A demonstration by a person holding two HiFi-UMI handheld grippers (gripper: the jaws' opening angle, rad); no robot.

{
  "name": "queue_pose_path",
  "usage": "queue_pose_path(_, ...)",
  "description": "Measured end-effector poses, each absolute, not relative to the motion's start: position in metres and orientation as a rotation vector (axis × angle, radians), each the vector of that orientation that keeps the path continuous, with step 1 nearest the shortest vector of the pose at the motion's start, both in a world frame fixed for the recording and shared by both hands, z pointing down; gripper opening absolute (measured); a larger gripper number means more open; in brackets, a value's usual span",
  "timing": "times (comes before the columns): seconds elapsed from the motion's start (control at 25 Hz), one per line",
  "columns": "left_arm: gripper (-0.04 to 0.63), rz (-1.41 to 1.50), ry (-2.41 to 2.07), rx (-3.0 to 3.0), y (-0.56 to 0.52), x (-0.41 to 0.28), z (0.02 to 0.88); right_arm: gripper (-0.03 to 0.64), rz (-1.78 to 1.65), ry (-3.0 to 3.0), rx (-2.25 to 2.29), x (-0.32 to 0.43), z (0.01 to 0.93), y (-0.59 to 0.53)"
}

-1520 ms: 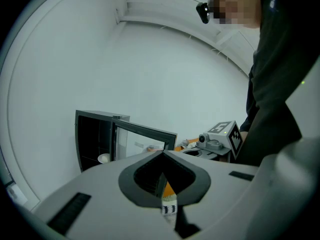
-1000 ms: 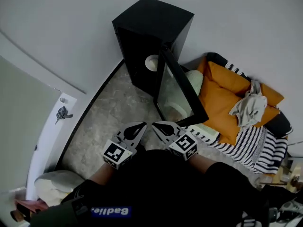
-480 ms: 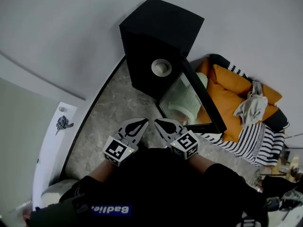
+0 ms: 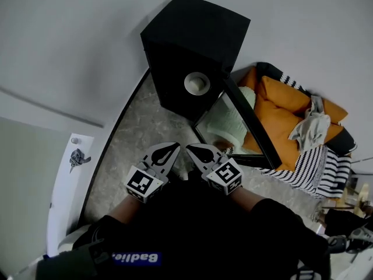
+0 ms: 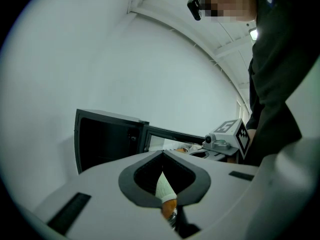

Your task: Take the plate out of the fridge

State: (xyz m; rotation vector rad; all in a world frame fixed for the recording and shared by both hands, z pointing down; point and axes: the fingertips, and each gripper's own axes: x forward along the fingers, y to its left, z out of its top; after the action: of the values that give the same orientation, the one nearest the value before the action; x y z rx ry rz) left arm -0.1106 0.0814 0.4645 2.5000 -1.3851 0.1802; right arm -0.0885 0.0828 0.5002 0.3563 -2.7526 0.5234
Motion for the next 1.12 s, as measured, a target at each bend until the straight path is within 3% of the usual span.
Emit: queue_pose_path(1.12, 0.008, 0.221, -1.505, 2.322, 0.013, -0.095, 0.471, 0.011, 0.556, -2.819, 0.195, -0.066, 0.486, 0.024)
